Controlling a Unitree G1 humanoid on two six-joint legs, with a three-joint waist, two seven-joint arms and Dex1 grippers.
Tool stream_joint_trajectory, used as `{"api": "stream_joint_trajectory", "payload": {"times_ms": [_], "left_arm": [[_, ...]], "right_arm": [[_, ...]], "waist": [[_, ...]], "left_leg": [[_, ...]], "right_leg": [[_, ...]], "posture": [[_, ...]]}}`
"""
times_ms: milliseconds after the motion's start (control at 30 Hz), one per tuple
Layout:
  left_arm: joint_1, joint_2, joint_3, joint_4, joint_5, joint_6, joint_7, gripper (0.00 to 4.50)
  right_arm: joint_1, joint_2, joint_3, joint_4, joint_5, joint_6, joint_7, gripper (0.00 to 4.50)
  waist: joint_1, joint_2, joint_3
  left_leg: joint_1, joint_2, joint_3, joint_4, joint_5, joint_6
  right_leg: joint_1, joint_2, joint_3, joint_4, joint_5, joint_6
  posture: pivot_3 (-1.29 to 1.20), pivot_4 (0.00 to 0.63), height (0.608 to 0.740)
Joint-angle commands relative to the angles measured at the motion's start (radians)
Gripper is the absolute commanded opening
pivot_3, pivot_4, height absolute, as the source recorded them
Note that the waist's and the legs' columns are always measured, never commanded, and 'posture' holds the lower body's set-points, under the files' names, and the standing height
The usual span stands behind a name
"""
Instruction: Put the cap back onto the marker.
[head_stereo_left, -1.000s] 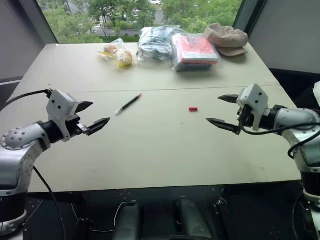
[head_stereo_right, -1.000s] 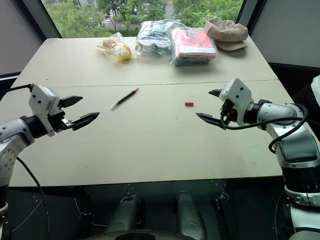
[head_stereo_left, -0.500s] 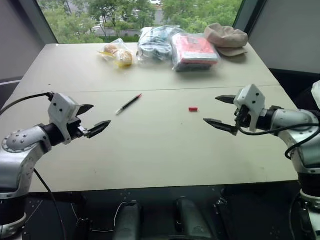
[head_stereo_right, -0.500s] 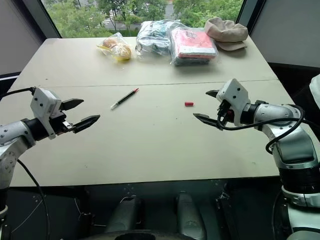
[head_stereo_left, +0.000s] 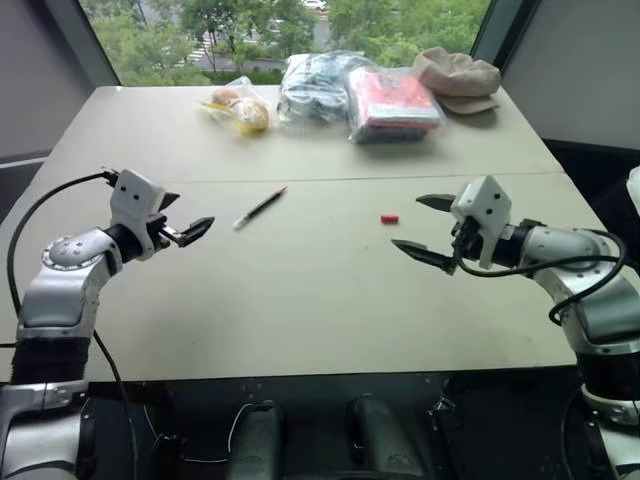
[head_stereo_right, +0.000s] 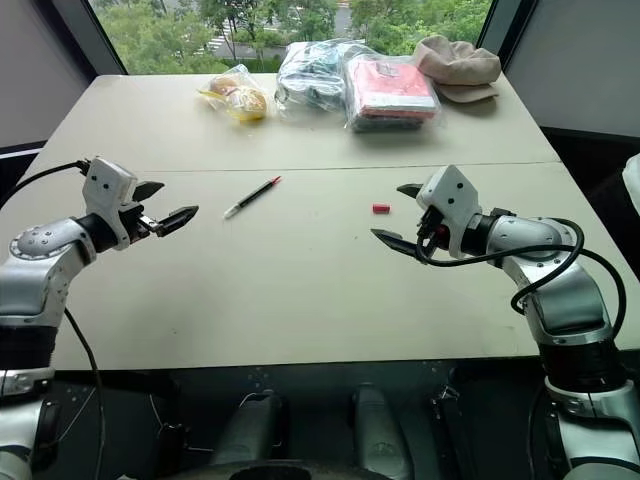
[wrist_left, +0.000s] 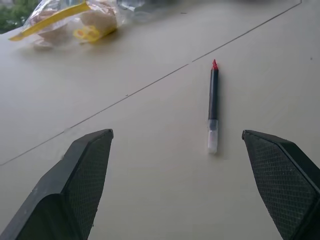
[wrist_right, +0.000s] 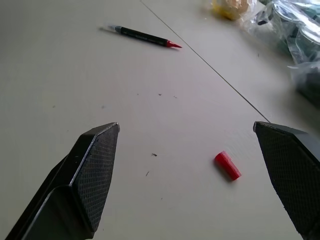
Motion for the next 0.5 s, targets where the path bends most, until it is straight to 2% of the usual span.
{"api": "stream_joint_trajectory", "payload": {"times_ms": [33, 233, 500], "left_arm": [[-0.078, -0.023, -0.034, 0.141, 0.049, -0.109, -0.031, 4.36], [-0.205, -0.084, -0.072, 0.404, 0.076, -0.226, -0.126, 4.36], [-0.362, -0.151, -0.089, 0.759, 0.142, -0.379, -0.153, 4.36]], "right_arm": [[0.033, 0.008, -0.014, -0.064, -0.004, -0.016, -0.025, 4.44], [0.076, 0.028, -0.026, -0.116, 0.008, 0.006, -0.073, 4.44], [0.072, 0.041, -0.017, -0.124, 0.0, 0.007, -0.101, 4.44]], "waist": [[-0.002, 0.0, 0.0], [-0.003, 0.0, 0.0], [-0.001, 0.0, 0.0]], "left_leg": [[0.0, 0.0, 0.0, 0.0, 0.0, 0.0], [0.0, 0.0, 0.0, 0.0, 0.0, 0.0], [-0.001, 0.0, 0.0, 0.0, 0.0, 0.0]], "right_leg": [[0.0, 0.0, 0.0, 0.0, 0.0, 0.0], [-0.001, 0.0, 0.0, 0.0, 0.0, 0.0], [0.0, 0.0, 0.0, 0.0, 0.0, 0.0]], "posture": [[0.0, 0.15, 0.74], [0.0, 0.15, 0.74], [0.0, 0.15, 0.74]]}}
